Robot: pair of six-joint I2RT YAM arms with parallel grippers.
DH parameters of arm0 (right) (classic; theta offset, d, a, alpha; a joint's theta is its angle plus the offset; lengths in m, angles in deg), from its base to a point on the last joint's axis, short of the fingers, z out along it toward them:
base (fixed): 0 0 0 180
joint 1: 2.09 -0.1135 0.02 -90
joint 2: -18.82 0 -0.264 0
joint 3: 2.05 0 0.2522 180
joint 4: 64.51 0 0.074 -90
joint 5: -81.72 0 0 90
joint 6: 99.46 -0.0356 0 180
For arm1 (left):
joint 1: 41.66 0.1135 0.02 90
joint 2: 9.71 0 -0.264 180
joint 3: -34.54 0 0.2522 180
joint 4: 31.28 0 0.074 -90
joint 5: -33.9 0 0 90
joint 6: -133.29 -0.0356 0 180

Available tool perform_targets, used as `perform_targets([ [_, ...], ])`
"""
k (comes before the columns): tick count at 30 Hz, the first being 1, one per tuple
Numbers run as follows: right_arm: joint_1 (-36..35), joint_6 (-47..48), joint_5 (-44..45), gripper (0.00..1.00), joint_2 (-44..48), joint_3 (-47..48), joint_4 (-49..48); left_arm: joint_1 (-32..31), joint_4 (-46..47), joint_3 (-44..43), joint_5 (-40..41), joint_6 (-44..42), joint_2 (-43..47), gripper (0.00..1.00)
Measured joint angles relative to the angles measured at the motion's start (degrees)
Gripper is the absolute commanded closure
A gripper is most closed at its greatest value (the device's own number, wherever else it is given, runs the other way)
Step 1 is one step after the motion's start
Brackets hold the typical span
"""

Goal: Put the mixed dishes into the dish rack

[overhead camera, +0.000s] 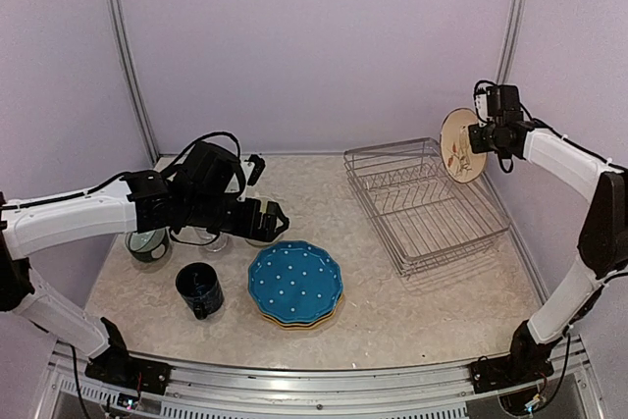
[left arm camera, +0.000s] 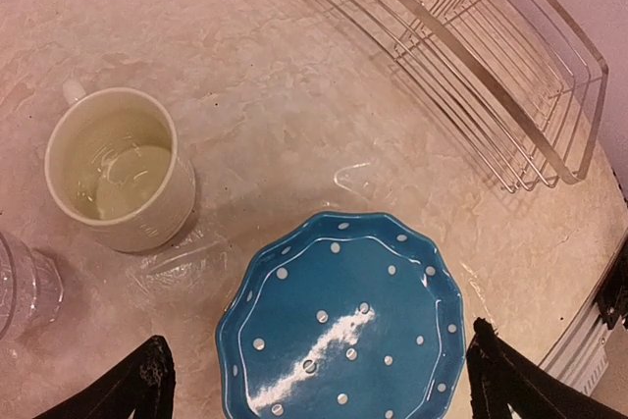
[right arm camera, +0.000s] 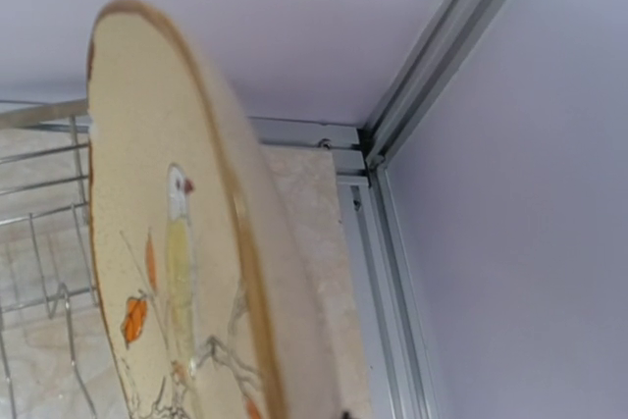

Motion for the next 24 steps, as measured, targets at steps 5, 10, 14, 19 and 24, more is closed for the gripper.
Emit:
perform_targets([
  [5,0.20,1.33,-1.33,1.00,-2.01,-0.44,-2.19,0.00,-0.02,0.00,0.02,-0.15,-0.68,0.01],
  [10,0.17,1.64,-2.73,1.00,-3.32,-0.94,-3.50,0.00,-0.02,0.00,0.09,-0.15,-0.72,0.01],
  [14,0.20,1.36,-3.72,1.00,-5.33,-1.03,-5.88,0.00,-0.07,0.00,0.44,-0.15,-0.76,0.01],
  [19,0.17,0.04,-5.11,1.00,-8.33,-1.01,-9.38,0.00,-1.64,-0.72,0.98,-0.04,-1.75,0.01],
  [24,0.15,-1.79,-5.57,1.00,-10.36,-2.89,-9.92,0.00,-3.91,-1.05,1.18,0.59,-2.67,0.01],
])
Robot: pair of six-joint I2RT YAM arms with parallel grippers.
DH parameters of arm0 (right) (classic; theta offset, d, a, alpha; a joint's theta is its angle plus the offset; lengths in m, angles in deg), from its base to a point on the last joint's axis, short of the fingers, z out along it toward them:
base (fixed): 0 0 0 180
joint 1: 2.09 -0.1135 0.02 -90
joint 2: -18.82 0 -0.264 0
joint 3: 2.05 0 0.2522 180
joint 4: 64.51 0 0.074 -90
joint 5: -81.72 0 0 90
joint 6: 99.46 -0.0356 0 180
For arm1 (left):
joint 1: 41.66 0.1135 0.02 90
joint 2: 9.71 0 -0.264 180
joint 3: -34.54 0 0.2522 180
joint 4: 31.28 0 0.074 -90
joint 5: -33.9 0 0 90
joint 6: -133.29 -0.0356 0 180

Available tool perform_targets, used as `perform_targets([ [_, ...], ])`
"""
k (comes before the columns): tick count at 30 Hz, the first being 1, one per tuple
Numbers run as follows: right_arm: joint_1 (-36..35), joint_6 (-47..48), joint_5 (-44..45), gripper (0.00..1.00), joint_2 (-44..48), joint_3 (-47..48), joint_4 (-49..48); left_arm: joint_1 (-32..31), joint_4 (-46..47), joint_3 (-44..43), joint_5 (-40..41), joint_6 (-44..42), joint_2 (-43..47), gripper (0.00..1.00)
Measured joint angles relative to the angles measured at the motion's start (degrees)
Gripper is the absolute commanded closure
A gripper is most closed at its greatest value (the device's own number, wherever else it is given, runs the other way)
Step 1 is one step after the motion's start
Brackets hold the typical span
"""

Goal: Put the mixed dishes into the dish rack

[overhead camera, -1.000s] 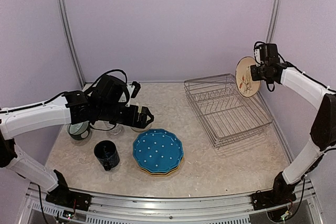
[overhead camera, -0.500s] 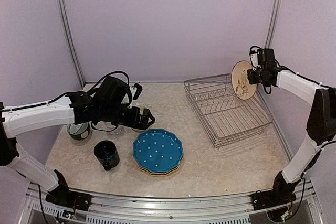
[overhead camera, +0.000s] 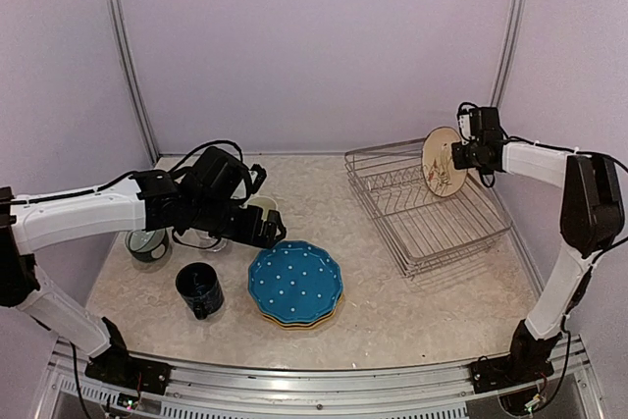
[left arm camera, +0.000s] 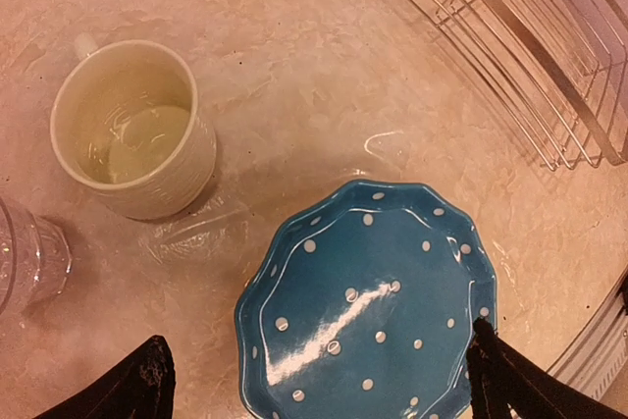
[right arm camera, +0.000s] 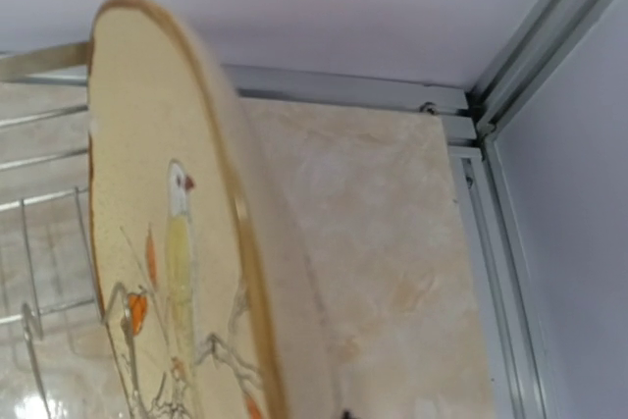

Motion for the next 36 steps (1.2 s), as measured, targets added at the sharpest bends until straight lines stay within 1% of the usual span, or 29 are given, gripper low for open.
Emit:
perform_targets([
  [4,-0.04,-0.83,0.35,1.00,0.61,-2.56,-2.71,0.00,-1.05,0.02,0.13,0.22,-0.11,0.01],
  [8,-0.13,-1.57,0.50,0.90,1.38,-4.85,-4.92,0.00,-1.55,0.02,0.15,0.35,-0.11,0.01],
  [11,-0.35,-2.10,0.39,0.79,1.90,-5.60,-4.74,0.00,-2.14,0.02,0.15,0.85,-0.11,0.01],
  [13,-0.35,-2.54,0.46,0.67,2.29,-6.47,-4.44,0.00,-2.62,0.04,0.13,1.20,-0.11,0.01],
  [15,-0.35,-2.49,0.83,0.56,2.78,-7.30,-3.91,0.00,-3.10,0.17,0.13,1.42,-0.11,0.01],
  [20,-0.35,-3.06,2.14,0.38,5.38,-8.02,-1.49,0.57,-3.54,1.18,-0.76,1.75,-0.11,0.02],
  [23,-1.01,-2.99,3.56,0.29,9.05,-8.44,0.31,1.81,-3.87,1.92,-3.15,2.05,-0.50,0.07],
  [26,-3.08,-3.08,4.98,0.29,13.79,-9.22,2.03,3.10,-4.09,2.03,-5.75,2.29,-1.86,0.13],
  [28,-6.21,-3.43,5.31,0.29,17.44,-10.05,3.37,3.89,-4.44,2.03,-7.45,2.25,-3.19,0.16],
  [33,-19.32,-6.78,2.16,0.32,25.18,-12.63,6.34,5.46,-6.54,1.99,-10.67,1.84,-6.64,0.31],
  [36,-25.92,-9.66,-1.03,0.33,26.34,-14.64,7.08,6.60,-7.37,1.99,-12.24,1.46,-8.31,0.40],
])
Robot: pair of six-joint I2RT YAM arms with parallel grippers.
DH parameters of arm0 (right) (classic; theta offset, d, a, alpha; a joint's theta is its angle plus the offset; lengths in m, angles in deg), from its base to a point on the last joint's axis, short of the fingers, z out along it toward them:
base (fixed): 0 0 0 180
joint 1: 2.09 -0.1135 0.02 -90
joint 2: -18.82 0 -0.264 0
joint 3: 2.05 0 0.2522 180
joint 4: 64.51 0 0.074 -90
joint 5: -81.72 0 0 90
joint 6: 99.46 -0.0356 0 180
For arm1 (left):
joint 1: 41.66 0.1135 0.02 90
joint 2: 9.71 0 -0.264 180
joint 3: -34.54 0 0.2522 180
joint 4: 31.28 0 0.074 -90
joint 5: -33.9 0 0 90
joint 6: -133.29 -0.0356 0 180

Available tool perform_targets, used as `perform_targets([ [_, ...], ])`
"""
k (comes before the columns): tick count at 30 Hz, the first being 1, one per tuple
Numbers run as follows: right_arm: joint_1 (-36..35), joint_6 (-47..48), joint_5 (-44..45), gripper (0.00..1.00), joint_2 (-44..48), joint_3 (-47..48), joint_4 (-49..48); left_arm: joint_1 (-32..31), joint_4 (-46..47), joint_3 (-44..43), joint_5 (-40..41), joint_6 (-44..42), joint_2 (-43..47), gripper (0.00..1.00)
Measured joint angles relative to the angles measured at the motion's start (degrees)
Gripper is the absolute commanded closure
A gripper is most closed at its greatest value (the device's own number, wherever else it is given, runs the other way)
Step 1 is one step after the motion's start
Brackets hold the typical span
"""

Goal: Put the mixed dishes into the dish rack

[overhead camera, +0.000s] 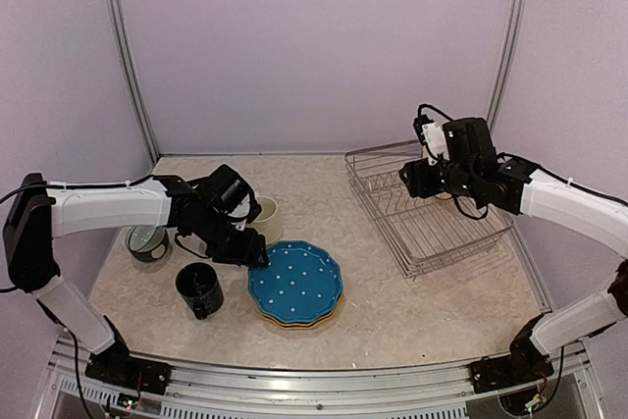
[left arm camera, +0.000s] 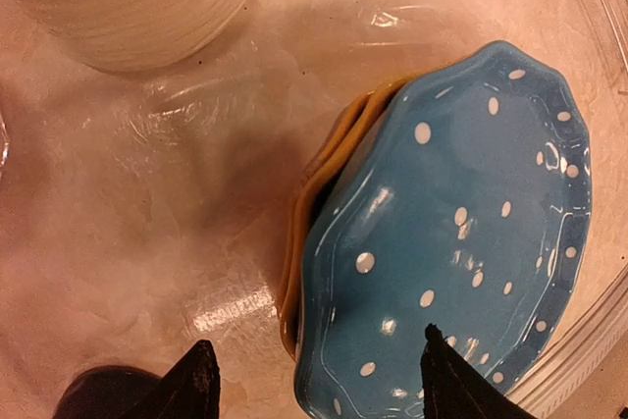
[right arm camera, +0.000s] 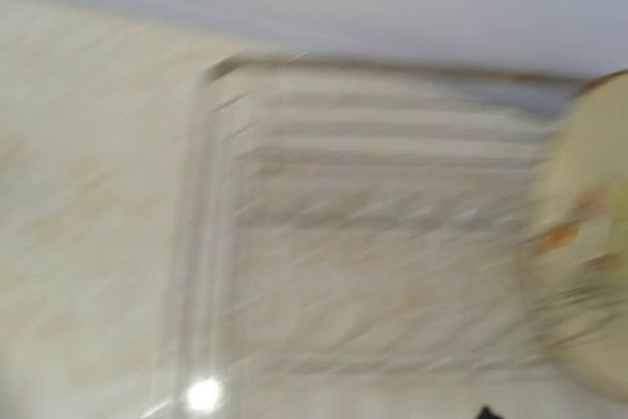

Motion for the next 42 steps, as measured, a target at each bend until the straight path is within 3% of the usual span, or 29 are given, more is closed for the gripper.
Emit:
perform_targets([
  [8,-11.26,-6.75,-4.85,0.35,-3.26,-3.78,0.50,1.07,0.17,0.00,-3.85,-0.98,-2.99,0.56],
  [29,-14.64,-12.09,-10.80,0.38,-10.71,-6.36,-2.82,2.67,2.84,-0.04,-5.68,-3.69,-4.26,1.00],
  [42,-16.92,-18.93,-17.35,0.28,-14.23,-5.97,-3.17,2.51,4.96,2.69,-6.23,-3.37,-2.23,1.00],
])
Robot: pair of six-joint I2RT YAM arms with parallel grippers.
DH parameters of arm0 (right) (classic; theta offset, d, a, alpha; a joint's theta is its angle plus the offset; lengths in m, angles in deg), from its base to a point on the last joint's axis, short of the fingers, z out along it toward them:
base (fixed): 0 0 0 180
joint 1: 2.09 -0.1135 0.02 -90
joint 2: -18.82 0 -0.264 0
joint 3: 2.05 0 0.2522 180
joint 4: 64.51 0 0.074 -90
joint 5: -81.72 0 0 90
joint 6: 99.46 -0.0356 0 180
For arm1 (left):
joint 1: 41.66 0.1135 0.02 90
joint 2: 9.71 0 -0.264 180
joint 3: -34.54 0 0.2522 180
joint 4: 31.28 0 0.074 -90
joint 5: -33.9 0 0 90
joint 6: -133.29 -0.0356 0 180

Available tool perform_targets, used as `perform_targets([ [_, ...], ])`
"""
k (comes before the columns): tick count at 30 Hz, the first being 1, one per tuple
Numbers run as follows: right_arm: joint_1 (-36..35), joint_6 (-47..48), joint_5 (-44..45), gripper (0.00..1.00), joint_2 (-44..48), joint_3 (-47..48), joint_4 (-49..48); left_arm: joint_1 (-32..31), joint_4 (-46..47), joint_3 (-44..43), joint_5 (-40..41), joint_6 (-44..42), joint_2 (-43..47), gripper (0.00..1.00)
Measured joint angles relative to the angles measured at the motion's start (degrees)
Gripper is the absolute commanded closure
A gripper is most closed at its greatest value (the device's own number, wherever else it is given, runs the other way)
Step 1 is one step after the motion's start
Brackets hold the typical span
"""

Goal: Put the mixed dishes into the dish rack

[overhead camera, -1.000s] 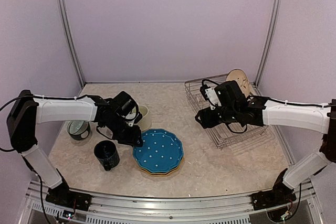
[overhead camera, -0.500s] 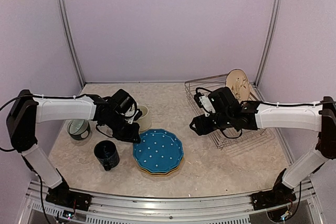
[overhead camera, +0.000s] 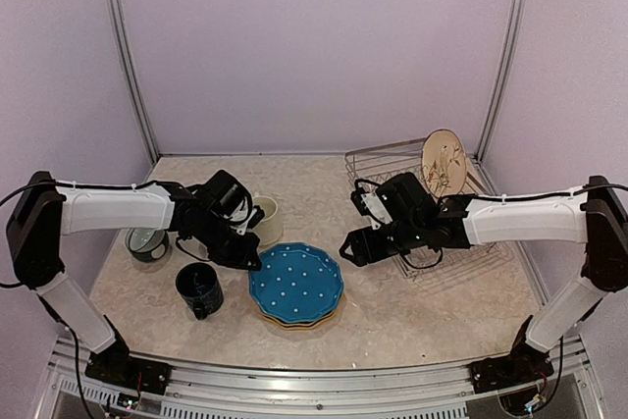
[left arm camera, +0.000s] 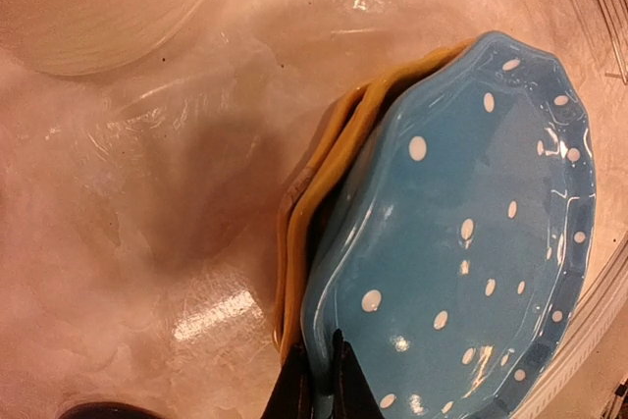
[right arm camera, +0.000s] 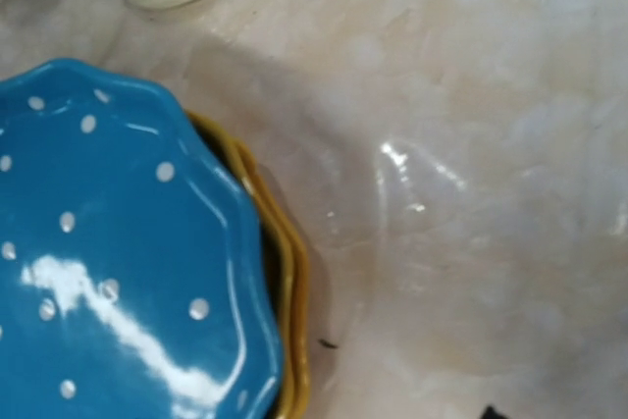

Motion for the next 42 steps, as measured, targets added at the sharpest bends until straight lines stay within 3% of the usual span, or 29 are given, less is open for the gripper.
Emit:
perform_targets([
  [23,-0.04,-9.77,-7.50,0.35,-3.21,-0.28,-4.83,0.57,20.52,12.07,-5.57,9.57,7.39,1.00],
  [33,0.63,-13.31,-13.18,0.52,-3.63,-3.52,-11.39,0.57,25.90,16.17,-5.25,9.99,11.15,1.00],
  [42,1.60,-18.60,-19.54,0.85,-4.52,-6.64,-20.57,0.17,28.13,16.90,-2.67,10.01,11.34,1.00],
])
